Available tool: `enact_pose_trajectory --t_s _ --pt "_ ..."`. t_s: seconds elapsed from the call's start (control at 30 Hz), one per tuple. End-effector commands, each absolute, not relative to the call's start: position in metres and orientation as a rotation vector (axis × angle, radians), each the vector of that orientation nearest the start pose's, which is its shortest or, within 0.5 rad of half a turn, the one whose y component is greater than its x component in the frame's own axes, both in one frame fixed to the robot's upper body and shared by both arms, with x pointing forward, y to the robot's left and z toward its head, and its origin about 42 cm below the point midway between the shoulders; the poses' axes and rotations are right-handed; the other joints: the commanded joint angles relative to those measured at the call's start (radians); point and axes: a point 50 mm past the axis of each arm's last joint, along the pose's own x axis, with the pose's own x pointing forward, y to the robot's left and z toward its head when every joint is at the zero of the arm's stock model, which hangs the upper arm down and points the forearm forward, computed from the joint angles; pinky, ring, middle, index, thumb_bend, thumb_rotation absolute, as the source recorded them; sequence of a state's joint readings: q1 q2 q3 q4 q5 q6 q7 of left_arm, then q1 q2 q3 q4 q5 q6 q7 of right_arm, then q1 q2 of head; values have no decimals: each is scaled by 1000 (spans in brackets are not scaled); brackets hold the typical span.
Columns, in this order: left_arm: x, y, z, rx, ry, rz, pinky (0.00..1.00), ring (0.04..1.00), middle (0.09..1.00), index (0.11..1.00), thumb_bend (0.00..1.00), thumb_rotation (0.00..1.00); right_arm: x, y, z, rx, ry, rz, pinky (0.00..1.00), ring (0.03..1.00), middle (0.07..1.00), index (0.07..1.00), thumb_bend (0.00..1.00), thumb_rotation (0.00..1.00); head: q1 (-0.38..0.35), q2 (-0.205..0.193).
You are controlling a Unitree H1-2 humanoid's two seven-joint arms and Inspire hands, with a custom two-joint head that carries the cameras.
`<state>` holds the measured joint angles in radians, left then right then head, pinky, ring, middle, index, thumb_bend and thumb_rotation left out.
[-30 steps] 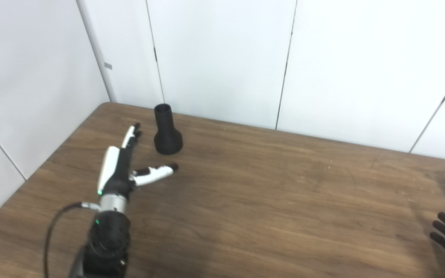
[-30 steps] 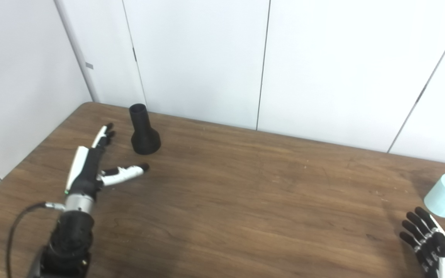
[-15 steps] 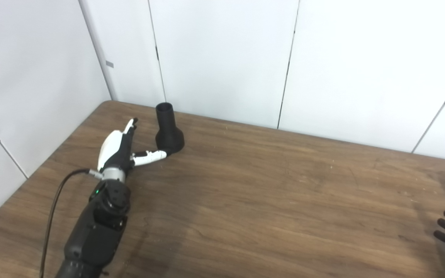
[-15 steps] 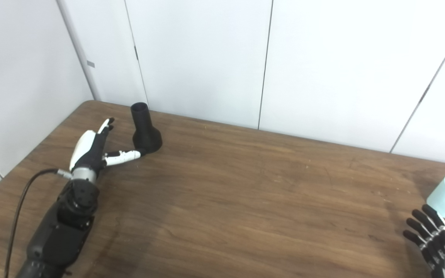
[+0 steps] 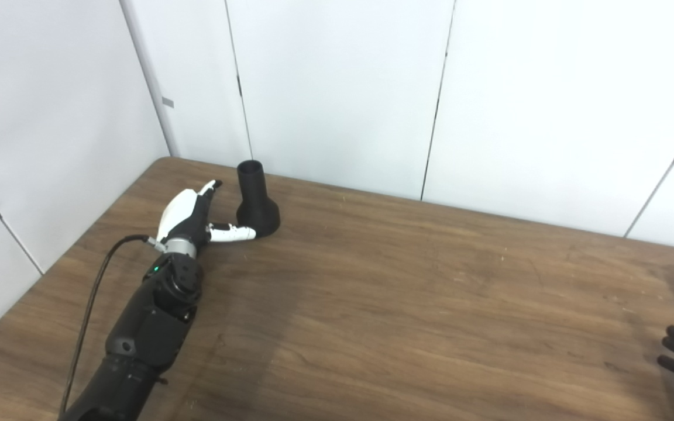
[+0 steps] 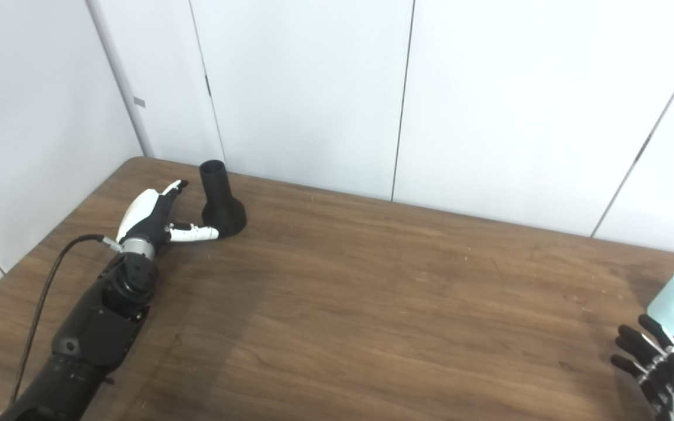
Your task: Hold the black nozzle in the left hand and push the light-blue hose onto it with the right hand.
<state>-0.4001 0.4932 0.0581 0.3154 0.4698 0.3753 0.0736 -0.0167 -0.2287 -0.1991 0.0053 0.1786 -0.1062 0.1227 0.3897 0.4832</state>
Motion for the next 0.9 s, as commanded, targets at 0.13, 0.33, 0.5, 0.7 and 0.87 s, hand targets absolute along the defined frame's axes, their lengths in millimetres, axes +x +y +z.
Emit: enact_pose_trajectory --t_s 0.13,0.33,0.5,0.7,0.87 --pt "422 411 216 934 153 434 1000 1000 946 883 1000 336 279 -332 117 -66 -139 -87 740 821 808 874 627 961 1 1" --pt "431 400 217 923 161 394 1000 1000 951 878 994 330 278 -329 118 -77 -137 -95 736 820 807 873 637 959 -9 5" --pt "437 387 216 885 159 348 1000 1000 947 879 1000 307 278 -328 121 -88 -132 -102 763 822 807 872 641 961 -13 5" --pt "444 384 213 886 152 324 1000 1000 946 880 1000 315 278 -325 125 -108 -124 -99 776 828 808 868 637 970 -25 7" --pt "446 374 213 886 161 315 1000 1000 951 881 1000 314 276 -324 128 -117 -120 -90 781 841 809 869 618 964 -27 13"
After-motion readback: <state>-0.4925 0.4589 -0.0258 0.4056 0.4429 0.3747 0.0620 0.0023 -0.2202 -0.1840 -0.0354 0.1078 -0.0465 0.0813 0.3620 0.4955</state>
